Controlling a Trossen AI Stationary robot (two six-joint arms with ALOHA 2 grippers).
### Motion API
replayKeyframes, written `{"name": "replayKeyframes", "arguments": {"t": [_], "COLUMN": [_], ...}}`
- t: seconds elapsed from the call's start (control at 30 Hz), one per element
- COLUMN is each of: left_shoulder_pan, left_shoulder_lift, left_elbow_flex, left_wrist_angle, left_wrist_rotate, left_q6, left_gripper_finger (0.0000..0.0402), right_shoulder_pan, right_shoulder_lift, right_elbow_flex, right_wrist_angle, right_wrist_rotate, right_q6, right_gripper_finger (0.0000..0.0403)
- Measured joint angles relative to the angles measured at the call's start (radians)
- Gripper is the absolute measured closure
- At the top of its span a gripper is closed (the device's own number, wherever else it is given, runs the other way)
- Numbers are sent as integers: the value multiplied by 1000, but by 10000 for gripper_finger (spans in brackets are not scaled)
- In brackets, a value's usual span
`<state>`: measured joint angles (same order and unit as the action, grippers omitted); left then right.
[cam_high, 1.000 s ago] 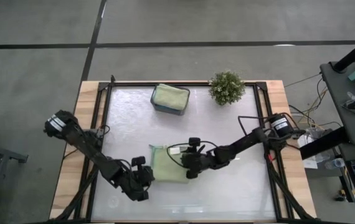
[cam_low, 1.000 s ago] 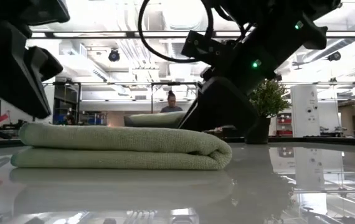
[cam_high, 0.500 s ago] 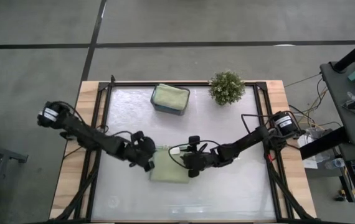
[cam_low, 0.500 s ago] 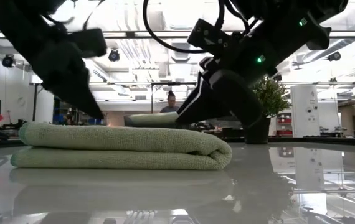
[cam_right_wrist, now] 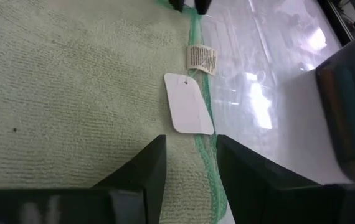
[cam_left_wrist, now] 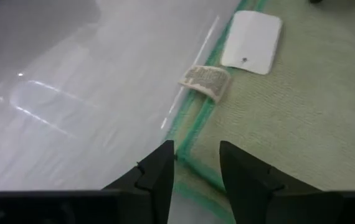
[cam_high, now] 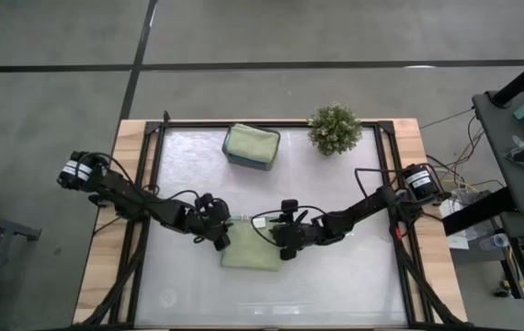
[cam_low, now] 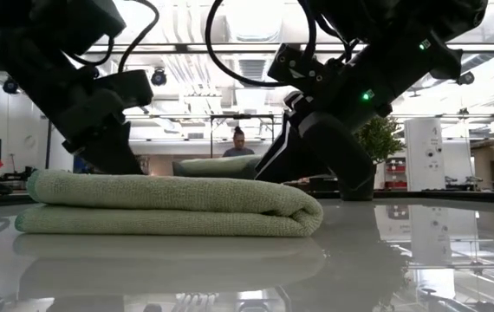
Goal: Fold microfiber towels
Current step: Fold the green microfiber towel
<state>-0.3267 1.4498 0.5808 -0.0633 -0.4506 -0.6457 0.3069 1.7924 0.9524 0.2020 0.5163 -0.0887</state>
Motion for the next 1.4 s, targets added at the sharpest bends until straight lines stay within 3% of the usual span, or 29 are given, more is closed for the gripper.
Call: {"name": "replayKeyframes", "arguments": {"t": [0.3, 0.63, 1.0, 1.17, 1.4], "left_shoulder_pan": [0, 0, 0, 0, 0], "left_shoulder_lift": [22, 22, 20, 20, 8], "left_elbow_flex": [3, 3, 15, 11, 16], "left_wrist_angle": [57, 54, 54, 54, 43], "left_wrist_rotate": [46, 66, 46, 60, 48], "left_q6": [34, 55, 105, 113, 140], "left_gripper_finger": [298, 394, 401, 375, 280], "right_shoulder_pan": [0, 0, 0, 0, 0], "right_shoulder_lift": [0, 0, 0, 0, 0], "right_elbow_flex": [0, -3, -3, -3, -3], "right_wrist_angle": [6, 11, 13, 13, 13], "right_wrist_rotate": [0, 0, 0, 0, -1], "right_q6": [2, 2, 0, 2, 2], "right_gripper_finger": [271, 271, 271, 271, 271]}}
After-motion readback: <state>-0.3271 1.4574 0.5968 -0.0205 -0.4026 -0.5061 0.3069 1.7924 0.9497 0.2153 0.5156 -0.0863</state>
